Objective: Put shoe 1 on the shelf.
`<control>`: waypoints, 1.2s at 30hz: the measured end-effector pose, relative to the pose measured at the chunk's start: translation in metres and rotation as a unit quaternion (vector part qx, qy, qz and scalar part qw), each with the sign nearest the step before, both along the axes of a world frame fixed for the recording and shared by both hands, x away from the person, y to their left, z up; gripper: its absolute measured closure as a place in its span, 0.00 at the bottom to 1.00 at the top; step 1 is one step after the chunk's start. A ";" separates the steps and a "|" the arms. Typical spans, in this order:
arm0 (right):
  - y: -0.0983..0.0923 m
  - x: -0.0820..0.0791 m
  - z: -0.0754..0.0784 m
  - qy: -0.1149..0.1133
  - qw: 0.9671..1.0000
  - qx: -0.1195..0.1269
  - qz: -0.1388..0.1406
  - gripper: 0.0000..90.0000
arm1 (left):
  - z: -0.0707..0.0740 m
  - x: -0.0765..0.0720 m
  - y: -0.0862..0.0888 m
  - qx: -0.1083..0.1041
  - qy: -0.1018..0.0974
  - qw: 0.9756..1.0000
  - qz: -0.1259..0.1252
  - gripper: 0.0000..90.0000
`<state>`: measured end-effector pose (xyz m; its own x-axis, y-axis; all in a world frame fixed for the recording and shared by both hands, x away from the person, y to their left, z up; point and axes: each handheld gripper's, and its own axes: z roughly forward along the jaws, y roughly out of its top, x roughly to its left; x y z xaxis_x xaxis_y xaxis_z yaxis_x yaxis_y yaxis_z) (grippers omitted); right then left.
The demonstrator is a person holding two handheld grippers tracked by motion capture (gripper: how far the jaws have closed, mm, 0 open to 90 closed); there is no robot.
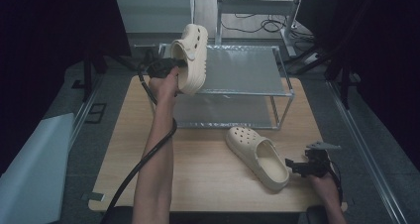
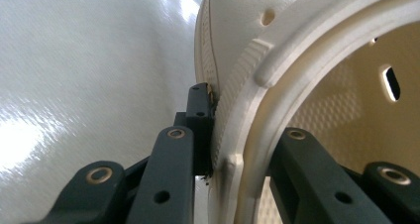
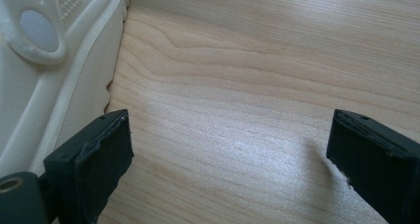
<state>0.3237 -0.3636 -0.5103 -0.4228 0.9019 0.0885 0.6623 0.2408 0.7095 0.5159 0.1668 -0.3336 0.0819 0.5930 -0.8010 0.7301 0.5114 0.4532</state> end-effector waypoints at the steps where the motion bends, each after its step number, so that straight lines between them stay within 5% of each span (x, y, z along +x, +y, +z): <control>1: 0.000 0.000 0.000 0.000 1.000 0.000 0.000 0.04 | 0.000 0.000 0.000 0.000 0.000 1.000 0.000 0.85; 11: 0.000 0.000 0.000 0.002 1.000 -0.001 0.003 0.04 | -0.007 0.007 -0.001 0.004 0.014 1.000 0.008 0.84; 18: 0.000 0.000 -0.001 0.001 1.000 -0.002 0.006 0.04 | -0.011 0.005 0.000 -0.027 0.003 1.000 0.008 0.76; 23: 0.001 0.000 0.000 0.000 1.000 -0.003 0.007 0.05 | -0.010 0.003 -0.002 -0.025 -0.003 1.000 0.005 0.71; 28: 0.001 0.000 0.000 0.001 1.000 -0.003 0.007 0.05 | -0.013 0.003 -0.004 -0.053 -0.007 0.999 0.000 0.64; 36: 0.001 0.000 -0.001 0.003 1.000 -0.002 0.007 0.05 | -0.015 0.002 -0.005 -0.065 -0.007 0.998 -0.005 0.60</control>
<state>0.3237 -0.3627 -0.5109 -0.4350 0.8962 0.0869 0.6626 0.2533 0.7048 0.5184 0.1619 -0.3482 0.0984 0.4838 -0.8696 0.7300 0.5588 0.3934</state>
